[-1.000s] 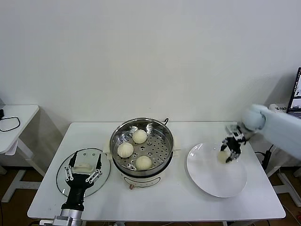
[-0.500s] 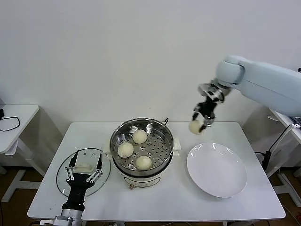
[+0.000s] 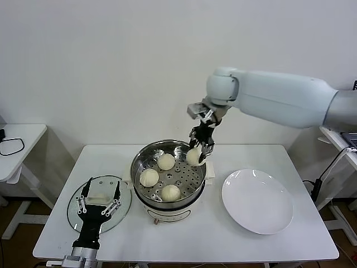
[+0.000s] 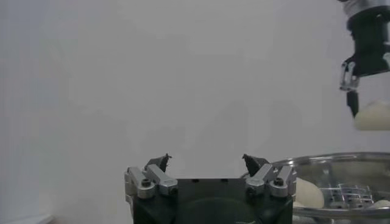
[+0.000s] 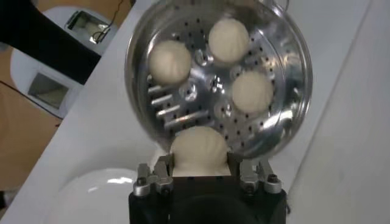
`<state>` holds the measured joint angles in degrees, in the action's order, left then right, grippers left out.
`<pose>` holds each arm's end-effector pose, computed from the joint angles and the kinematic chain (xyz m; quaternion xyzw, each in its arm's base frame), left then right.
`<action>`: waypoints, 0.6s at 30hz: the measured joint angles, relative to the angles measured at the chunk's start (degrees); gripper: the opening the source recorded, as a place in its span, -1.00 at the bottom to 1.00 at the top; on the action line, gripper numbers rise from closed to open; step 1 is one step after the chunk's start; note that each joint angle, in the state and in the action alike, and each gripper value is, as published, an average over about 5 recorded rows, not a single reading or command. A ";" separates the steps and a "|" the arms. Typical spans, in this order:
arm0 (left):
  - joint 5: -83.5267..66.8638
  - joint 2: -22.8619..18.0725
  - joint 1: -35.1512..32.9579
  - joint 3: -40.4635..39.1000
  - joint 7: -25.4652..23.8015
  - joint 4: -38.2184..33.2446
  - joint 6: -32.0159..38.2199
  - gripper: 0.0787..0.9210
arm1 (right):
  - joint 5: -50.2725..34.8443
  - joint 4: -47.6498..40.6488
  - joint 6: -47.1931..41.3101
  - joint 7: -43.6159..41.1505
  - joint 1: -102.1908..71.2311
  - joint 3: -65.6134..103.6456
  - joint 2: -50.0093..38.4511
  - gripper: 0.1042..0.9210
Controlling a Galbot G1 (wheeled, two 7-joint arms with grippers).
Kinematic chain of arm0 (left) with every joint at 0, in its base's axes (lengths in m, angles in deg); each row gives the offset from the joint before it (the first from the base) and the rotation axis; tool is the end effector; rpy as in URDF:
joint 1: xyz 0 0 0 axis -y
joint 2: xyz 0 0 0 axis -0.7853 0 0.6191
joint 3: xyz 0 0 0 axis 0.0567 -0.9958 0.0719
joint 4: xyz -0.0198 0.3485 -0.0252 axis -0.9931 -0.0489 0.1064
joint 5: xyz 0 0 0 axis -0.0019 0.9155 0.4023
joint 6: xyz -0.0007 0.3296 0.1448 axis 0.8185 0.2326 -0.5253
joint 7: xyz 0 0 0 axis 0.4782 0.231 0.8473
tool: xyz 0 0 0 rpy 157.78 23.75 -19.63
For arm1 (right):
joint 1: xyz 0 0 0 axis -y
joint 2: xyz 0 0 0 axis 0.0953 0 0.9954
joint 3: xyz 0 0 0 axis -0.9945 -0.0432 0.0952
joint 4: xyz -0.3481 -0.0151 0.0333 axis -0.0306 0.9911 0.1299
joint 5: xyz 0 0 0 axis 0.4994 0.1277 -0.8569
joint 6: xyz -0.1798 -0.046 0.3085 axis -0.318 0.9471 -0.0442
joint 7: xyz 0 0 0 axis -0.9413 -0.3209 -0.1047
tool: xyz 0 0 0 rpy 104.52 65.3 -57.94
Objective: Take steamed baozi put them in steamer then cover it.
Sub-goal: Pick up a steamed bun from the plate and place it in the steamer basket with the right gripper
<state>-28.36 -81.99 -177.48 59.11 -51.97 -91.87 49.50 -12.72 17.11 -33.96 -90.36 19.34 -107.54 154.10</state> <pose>0.1573 0.0462 -0.3157 0.0167 0.9913 0.0903 0.0942 0.5680 0.0994 -0.0072 0.6519 -0.4116 0.5678 0.2885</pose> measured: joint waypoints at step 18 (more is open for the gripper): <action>-0.04 -0.17 -0.25 0.68 0.06 0.01 0.19 0.77 | 2.44 -2.10 -1.23 4.84 -4.88 -2.15 3.94 0.26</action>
<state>-28.40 -82.16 -177.74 59.78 -51.91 -91.86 49.69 -10.29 15.01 -35.19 -85.51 14.46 -109.69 158.04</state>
